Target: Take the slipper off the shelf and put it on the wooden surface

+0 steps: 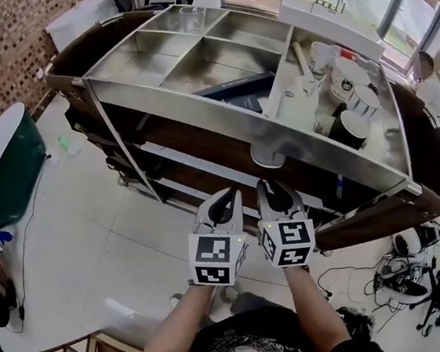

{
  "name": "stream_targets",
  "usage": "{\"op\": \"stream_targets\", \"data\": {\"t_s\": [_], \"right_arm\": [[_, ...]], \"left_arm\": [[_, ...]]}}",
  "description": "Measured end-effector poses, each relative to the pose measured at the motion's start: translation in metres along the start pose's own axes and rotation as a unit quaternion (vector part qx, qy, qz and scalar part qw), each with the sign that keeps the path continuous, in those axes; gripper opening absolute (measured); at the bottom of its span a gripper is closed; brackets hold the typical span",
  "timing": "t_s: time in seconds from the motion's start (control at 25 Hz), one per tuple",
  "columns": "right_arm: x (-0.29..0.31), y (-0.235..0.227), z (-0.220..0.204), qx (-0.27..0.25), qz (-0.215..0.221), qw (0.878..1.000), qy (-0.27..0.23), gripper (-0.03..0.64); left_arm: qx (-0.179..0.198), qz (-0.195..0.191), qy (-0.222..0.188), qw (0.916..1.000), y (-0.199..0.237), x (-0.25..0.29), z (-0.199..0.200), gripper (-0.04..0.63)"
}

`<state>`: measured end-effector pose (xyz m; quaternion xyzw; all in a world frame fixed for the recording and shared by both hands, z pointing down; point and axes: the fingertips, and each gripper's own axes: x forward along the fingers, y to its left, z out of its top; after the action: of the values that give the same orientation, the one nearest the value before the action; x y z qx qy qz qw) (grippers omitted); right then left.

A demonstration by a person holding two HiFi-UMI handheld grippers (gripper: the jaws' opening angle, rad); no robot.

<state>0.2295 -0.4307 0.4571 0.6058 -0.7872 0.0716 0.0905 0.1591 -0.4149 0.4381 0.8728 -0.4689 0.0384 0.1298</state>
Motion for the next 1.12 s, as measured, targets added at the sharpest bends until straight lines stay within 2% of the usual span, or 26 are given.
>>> {"op": "stream_targets", "data": {"t_s": [0.12, 0.32, 0.44, 0.68, 1.0, 1.12], "right_arm": [[0.020, -0.027, -0.011, -0.005, -0.026, 1.000, 0.011, 0.075], [0.060, -0.073, -0.027, 0.006, -0.071, 0.997, 0.037, 0.101], [0.083, -0.090, -0.033, -0.008, -0.085, 0.995, 0.058, 0.103], [0.117, -0.103, -0.032, -0.033, -0.089, 0.992, 0.079, 0.103], [0.147, -0.118, -0.055, -0.055, -0.100, 0.985, 0.130, 0.103], [0.151, -0.119, -0.067, -0.047, -0.097, 0.983, 0.152, 0.103]], "left_arm": [[-0.008, -0.003, 0.002, 1.0000, 0.001, 0.005, -0.004, 0.006], [-0.018, 0.003, 0.000, 0.9998, 0.008, 0.009, -0.007, 0.006], [-0.023, 0.006, -0.001, 0.9997, 0.008, 0.011, -0.008, 0.006], [-0.020, 0.019, -0.016, 0.9995, 0.021, 0.010, -0.002, 0.006], [-0.025, 0.042, -0.019, 0.9986, 0.038, 0.006, -0.003, 0.006], [-0.028, 0.049, -0.018, 0.9983, 0.041, 0.004, -0.006, 0.006]]}}
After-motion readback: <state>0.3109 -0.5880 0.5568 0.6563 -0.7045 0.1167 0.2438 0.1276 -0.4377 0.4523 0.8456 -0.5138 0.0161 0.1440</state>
